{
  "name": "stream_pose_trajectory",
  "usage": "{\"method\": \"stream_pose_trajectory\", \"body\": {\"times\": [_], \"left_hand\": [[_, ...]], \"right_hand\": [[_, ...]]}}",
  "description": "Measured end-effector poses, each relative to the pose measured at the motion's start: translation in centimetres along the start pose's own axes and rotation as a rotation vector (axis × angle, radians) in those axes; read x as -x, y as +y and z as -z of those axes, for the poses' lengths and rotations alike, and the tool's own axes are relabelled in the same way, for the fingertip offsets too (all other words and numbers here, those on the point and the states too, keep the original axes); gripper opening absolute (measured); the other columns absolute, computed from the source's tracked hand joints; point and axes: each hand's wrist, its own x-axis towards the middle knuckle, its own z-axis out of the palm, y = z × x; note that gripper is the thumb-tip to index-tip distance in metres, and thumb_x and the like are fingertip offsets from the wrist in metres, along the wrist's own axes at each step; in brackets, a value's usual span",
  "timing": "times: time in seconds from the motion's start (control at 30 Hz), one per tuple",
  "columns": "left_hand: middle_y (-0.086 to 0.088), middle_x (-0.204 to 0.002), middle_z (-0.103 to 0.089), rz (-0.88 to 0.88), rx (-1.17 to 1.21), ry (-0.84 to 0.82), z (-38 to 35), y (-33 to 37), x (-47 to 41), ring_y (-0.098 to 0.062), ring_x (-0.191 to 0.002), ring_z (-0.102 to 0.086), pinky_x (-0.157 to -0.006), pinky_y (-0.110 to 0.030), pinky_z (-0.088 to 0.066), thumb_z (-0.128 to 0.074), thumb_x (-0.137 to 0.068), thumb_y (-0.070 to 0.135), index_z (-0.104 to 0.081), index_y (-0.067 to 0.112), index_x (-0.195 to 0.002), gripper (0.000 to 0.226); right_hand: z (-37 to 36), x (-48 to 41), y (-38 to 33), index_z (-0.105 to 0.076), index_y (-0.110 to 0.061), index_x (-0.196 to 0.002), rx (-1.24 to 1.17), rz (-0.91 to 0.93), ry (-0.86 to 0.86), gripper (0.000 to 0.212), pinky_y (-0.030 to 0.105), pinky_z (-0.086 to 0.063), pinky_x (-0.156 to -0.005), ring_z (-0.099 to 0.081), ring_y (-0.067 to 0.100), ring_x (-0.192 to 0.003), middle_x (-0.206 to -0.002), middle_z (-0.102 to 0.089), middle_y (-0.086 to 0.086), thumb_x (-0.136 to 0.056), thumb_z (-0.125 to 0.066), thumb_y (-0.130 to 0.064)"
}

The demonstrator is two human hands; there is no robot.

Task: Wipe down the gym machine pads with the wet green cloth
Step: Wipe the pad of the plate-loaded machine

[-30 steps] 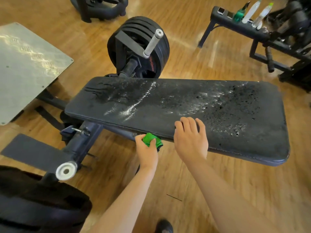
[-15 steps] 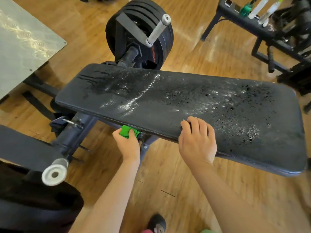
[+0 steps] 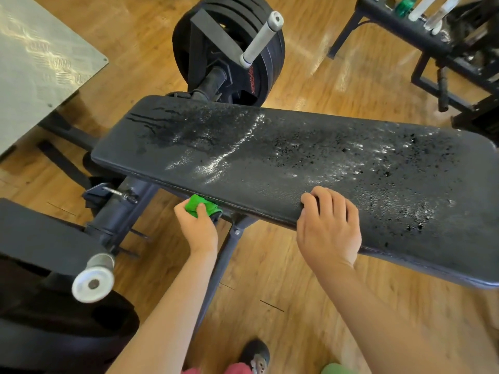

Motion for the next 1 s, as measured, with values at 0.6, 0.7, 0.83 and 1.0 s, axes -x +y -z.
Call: {"method": "stream_pose_trajectory", "body": {"times": [0.6, 0.7, 0.83, 1.0], "left_hand": [[-0.001, -0.102, -0.053, -0.045, 0.053, -0.241, -2.2, 1.8, 9.4, -0.008, -0.091, -0.057, -0.077, -0.023, -0.052, -0.046, -0.098, 0.004, -0.043, 0.027, -0.098, 0.023], [0.0, -0.101, -0.053, -0.021, 0.035, -0.15, -1.9, 1.4, 6.9, -0.013, -0.092, -0.057, -0.083, -0.033, -0.052, -0.046, -0.098, 0.004, -0.044, 0.022, -0.1, 0.018], [-0.008, -0.11, -0.053, -0.084, -0.097, -0.071, -1.0, 0.3, 2.8, -0.019, -0.098, -0.056, -0.088, -0.039, -0.051, -0.045, -0.097, 0.005, -0.042, 0.018, -0.106, 0.015], [-0.012, -0.114, -0.052, -0.097, -0.113, -0.053, -0.1, -0.5, 0.2, -0.018, -0.097, -0.055, -0.082, -0.029, -0.05, -0.044, -0.098, 0.005, -0.042, 0.017, -0.109, 0.017]], "right_hand": [[-0.3, 0.2, 0.0, -0.062, -0.013, -0.102, -0.003, 0.0, 0.033, 0.021, 0.04, -0.04, -0.092, -0.054, 0.027, -0.11, -0.112, -0.063, 0.006, -0.095, -0.042, -0.016], [-0.3, 0.1, 0.0, -0.062, -0.013, -0.102, -0.004, -0.006, 0.035, 0.023, 0.039, -0.04, -0.092, -0.056, 0.027, -0.109, -0.111, -0.063, 0.006, -0.096, -0.04, -0.017], [-0.2, 0.1, 0.0, -0.062, -0.013, -0.101, -0.008, -0.007, 0.038, 0.023, 0.039, -0.04, -0.092, -0.056, 0.027, -0.109, -0.111, -0.063, 0.006, -0.096, -0.04, -0.016], [-0.3, 0.1, 0.0, -0.061, -0.013, -0.101, -0.018, -0.011, 0.035, 0.022, 0.039, -0.039, -0.092, -0.053, 0.026, -0.11, -0.111, -0.064, 0.006, -0.095, -0.041, -0.017]]}}
